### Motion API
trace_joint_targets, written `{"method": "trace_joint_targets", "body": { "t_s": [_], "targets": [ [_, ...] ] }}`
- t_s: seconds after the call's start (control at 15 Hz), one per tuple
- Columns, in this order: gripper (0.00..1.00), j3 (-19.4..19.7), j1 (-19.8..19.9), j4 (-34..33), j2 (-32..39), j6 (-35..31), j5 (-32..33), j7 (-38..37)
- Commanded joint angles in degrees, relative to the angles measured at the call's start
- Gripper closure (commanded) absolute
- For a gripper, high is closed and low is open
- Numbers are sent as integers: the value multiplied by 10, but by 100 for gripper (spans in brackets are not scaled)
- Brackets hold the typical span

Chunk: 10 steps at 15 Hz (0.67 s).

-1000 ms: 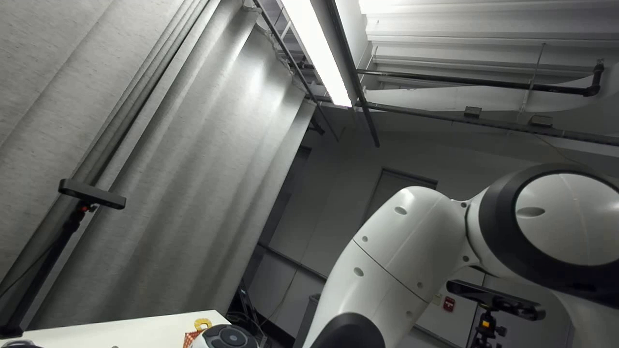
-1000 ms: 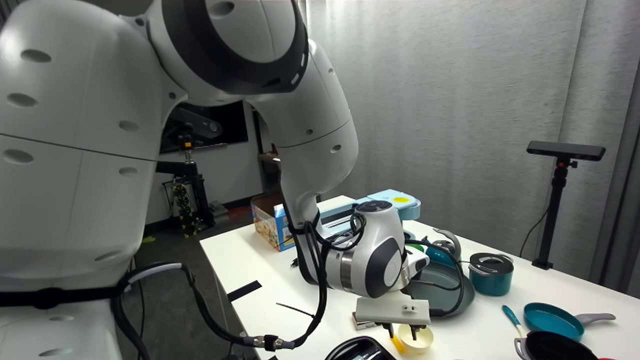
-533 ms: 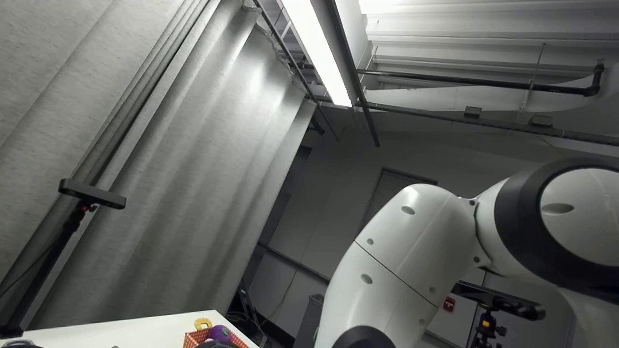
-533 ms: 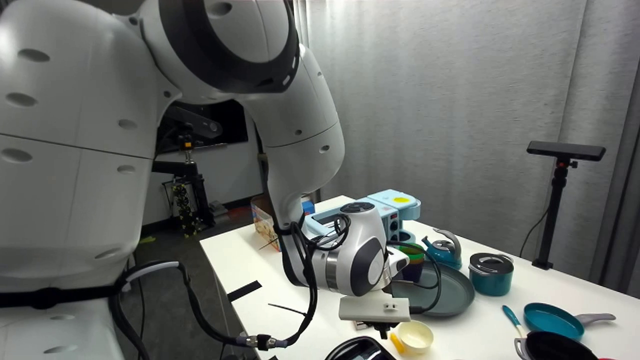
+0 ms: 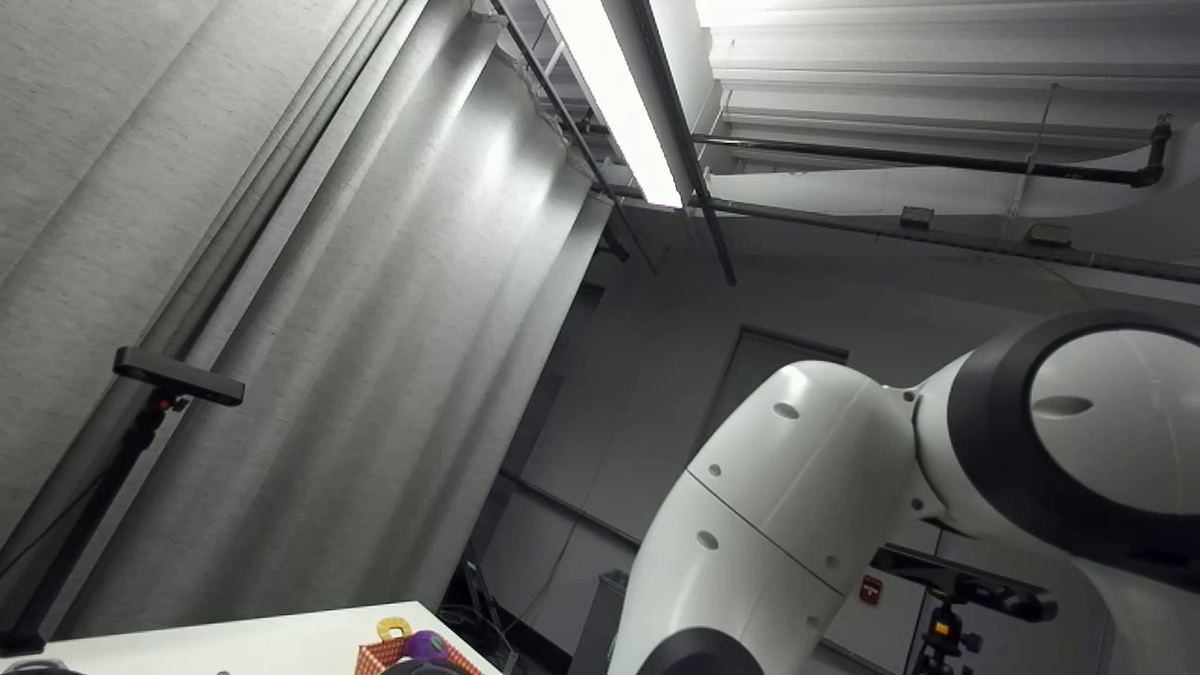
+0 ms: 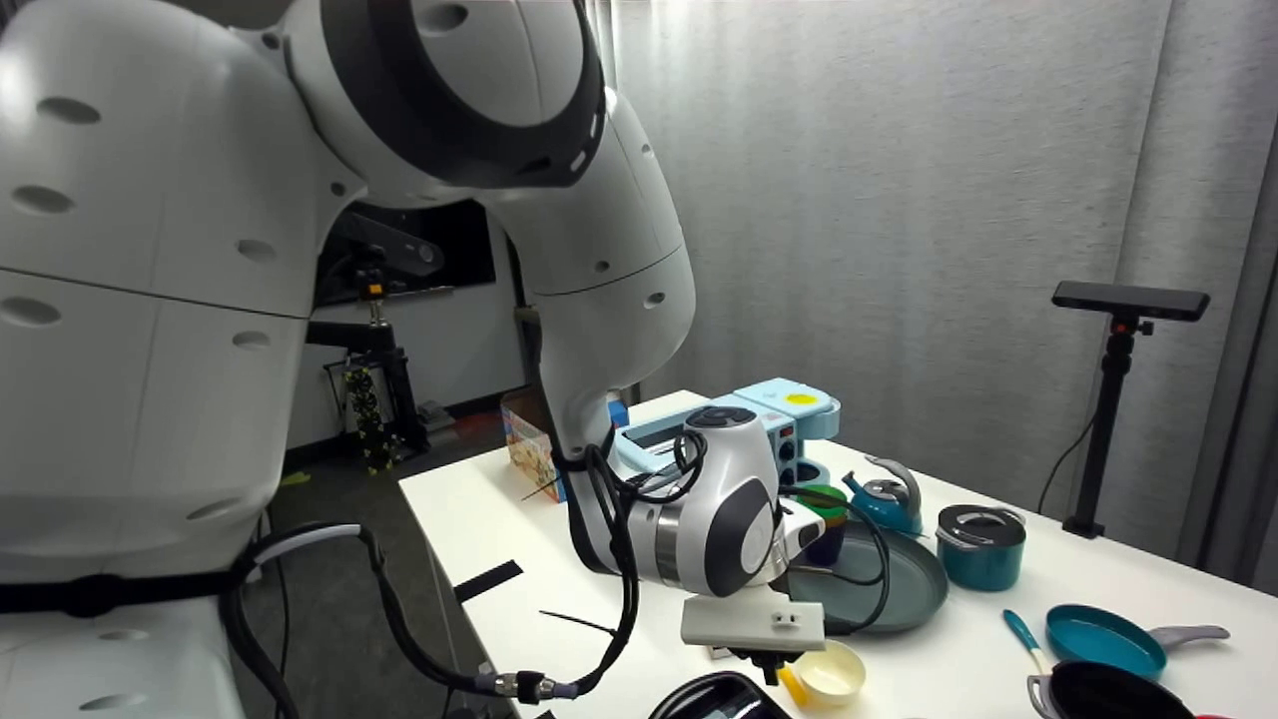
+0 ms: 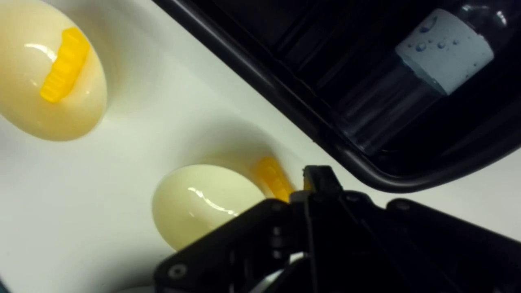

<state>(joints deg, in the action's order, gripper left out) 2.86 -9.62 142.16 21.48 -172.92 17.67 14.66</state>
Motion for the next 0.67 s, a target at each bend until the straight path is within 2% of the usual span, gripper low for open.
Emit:
{"method": "trace_joint_targets", "body": {
  "t_s": [0.0,0.33,0.6],
  "targets": [
    [100,-11,29,-25,5,32,2,11],
    [100,-37,71,-62,29,80,-17,33],
    [100,-50,89,-86,52,118,-20,43]
  ]
}}
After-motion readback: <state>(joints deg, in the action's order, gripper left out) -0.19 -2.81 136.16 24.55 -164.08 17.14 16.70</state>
